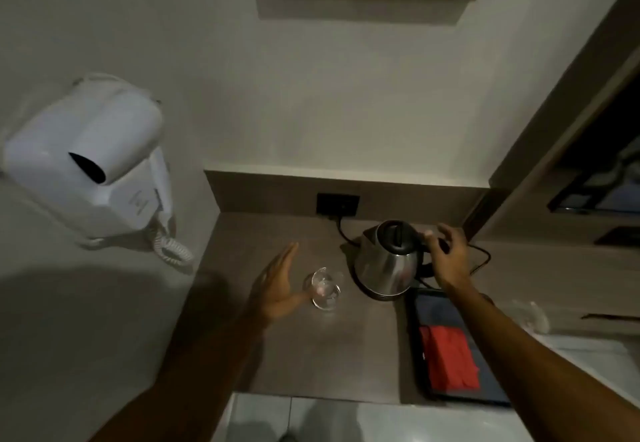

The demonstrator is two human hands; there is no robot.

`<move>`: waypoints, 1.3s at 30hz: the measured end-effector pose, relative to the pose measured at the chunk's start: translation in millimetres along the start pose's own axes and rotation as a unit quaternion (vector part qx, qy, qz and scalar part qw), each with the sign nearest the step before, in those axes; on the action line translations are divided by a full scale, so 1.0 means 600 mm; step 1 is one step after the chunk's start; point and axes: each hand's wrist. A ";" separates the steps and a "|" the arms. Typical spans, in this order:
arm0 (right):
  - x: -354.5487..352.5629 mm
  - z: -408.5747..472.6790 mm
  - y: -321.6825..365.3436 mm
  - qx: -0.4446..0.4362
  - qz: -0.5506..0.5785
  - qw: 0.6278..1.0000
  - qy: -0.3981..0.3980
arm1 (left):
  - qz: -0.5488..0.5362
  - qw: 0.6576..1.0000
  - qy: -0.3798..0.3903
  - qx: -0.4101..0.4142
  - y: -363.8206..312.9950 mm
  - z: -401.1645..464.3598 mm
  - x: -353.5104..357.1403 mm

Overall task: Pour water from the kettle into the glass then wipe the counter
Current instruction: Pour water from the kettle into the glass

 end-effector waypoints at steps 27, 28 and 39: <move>0.043 0.093 0.038 -0.216 -0.077 0.965 0.124 | -0.009 0.999 0.040 -0.005 0.037 0.068 0.121; 0.045 0.094 0.053 -0.236 -0.096 0.956 0.143 | -0.007 0.999 0.041 -0.007 0.036 0.068 0.120; 0.087 0.084 0.129 -0.411 -0.327 0.827 0.201 | 0.009 0.997 0.062 -0.035 0.036 0.067 0.119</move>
Point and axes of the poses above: each hand's wrist, its own z-axis towards the middle knuckle, its own x-axis out of the palm, y = z × x, and after that the axes turned 14 degrees about -x, right-handed
